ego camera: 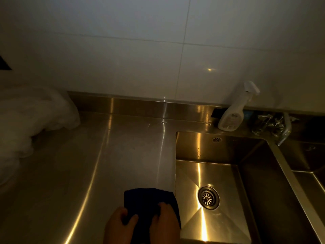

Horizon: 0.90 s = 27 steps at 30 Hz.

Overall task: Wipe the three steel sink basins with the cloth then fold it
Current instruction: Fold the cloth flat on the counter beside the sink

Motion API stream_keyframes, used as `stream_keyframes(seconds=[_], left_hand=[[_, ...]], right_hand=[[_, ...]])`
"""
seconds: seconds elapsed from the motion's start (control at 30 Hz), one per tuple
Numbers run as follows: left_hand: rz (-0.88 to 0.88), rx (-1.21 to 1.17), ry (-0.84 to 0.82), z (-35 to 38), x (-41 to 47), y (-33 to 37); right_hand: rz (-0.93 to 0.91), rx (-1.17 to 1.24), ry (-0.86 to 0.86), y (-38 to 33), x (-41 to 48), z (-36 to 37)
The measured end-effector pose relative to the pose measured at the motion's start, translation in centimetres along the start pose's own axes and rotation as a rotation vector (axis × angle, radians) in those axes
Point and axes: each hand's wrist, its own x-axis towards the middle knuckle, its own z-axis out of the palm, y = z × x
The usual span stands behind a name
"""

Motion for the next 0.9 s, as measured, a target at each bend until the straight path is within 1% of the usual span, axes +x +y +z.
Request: stream_keyframes(seconds=[0.1,0.13,0.17,0.23,0.27,0.3,0.33,0.37,0.43,0.47,0.5,0.53,0.6,0.73,0.8,0.9], left_hand=[[0.01,-0.21,-0.022,0.7,-0.6,1.4],[-0.01,-0.26,-0.055,1.1,-0.6,1.5],[-0.04,-0.298,-0.093,1.3,-0.5,1.5],[-0.115,-0.321,-0.14,1.6,-0.1,1.2],[-0.142,-0.344,-0.14,1.4,0.3,1.2],[-0.182,-0.387,-0.146,1.2,0.6,1.2],[-0.233,-0.46,-0.182,0.7,0.9,1.2],[-0.303,-0.531,-0.239,0.2,1.2,1.0],[-0.492,-0.715,-0.449,-0.4,1.6,1.6],[-0.586,-0.84,-0.552,-0.5,1.5,2.1],[-0.618,-0.935,-0.625,-0.8,1.2,2.5],[-0.609,-0.997,-0.674,-0.7,1.0,2.6],[-0.599,-1.041,-0.714,-0.6,0.8,2.7],[-0.604,-1.127,-0.722,-0.1,0.9,3.0],[-0.576,-1.14,-0.672,0.2,1.0,2.9],[-0.514,-1.165,-0.579,0.6,1.5,2.9]], right_hand=[[-0.109,0.047,0.201,-0.8,-0.2,-1.6],[-0.139,0.043,0.234,-0.7,-0.3,-2.0],[-0.156,0.023,0.227,-0.4,-0.3,-2.4],[-0.119,-0.048,0.087,0.4,-0.1,-2.8],[-0.055,-0.048,-0.001,0.6,0.0,-2.9],[0.014,0.006,-0.059,0.9,0.0,-2.9],[0.079,0.1,-0.079,1.1,0.0,-2.7],[0.129,0.205,-0.064,1.1,0.0,-2.5],[0.222,0.367,-0.034,0.9,0.0,-2.2],[0.275,0.414,-0.052,0.8,0.3,-2.0],[0.324,0.467,-0.091,0.9,0.5,-1.8],[0.372,0.532,-0.141,0.9,0.7,-1.8],[0.446,0.686,-0.235,0.8,1.1,-2.0],[0.532,1.065,-0.271,0.9,1.7,-2.9],[0.564,1.207,-0.308,1.0,1.9,-3.5],[0.548,1.357,-0.45,0.9,1.9,-4.2]])
